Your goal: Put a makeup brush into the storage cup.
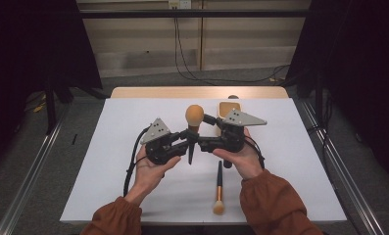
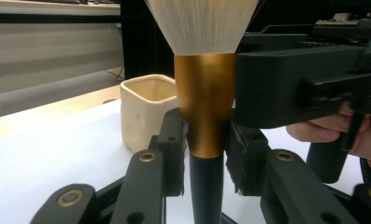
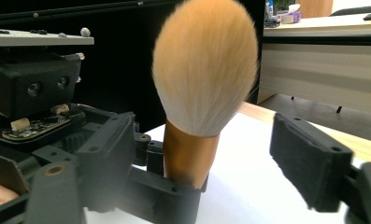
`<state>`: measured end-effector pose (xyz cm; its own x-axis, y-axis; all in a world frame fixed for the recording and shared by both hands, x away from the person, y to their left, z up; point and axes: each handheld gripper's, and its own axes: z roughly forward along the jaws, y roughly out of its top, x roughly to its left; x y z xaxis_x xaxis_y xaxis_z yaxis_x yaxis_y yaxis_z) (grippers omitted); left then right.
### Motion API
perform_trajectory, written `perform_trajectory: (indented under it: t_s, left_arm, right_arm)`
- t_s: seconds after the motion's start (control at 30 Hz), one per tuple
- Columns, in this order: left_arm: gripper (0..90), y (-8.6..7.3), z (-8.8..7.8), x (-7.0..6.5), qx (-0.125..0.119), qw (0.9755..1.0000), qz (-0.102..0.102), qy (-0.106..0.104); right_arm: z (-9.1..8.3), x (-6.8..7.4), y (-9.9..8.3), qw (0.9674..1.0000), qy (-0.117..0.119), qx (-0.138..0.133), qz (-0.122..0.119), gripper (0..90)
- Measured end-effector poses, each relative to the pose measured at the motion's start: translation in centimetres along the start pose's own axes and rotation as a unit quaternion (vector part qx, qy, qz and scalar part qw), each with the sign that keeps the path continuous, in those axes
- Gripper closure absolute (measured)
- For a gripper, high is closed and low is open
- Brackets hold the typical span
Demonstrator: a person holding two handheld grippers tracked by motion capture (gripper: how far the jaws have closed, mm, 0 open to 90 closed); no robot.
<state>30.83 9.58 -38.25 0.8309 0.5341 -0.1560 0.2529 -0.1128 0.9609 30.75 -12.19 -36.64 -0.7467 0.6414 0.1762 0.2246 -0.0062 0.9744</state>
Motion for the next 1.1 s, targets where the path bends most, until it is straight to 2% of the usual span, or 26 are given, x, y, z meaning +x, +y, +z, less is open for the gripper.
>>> perform_trajectory:
  t_s: [0.23, 0.5, 0.63, 0.8, 1.1]
  left_arm:
    - [69.5, -0.07, 0.13, 0.01, 0.004, 1.0, 0.001, -0.001]
    - [69.4, -0.14, 0.19, 0.13, 0.004, 1.0, 0.002, 0.003]
    - [69.4, -0.17, 0.18, 0.21, 0.006, 1.0, 0.003, 0.005]
    - [69.4, -0.17, 0.22, 0.3, 0.004, 1.0, 0.001, 0.006]
    - [69.3, -0.45, 0.34, 0.42, 0.004, 1.0, 0.003, 0.007]
  right_arm:
    - [0.26, -0.4, -0.12, 0.9998, 0.011, 0.01, 0.016, 38.3]
    - [0.45, -0.51, -0.26, 0.9995, 0.018, 0.015, 0.022, 51.0]
    - [0.56, -0.48, -0.27, 0.9993, 0.02, 0.016, 0.027, 53.1]
    - [0.67, -0.58, -0.25, 0.9989, 0.029, 0.02, 0.03, 63.9]
    - [0.84, -0.69, -0.34, 0.9986, 0.035, 0.027, 0.031, 66.0]
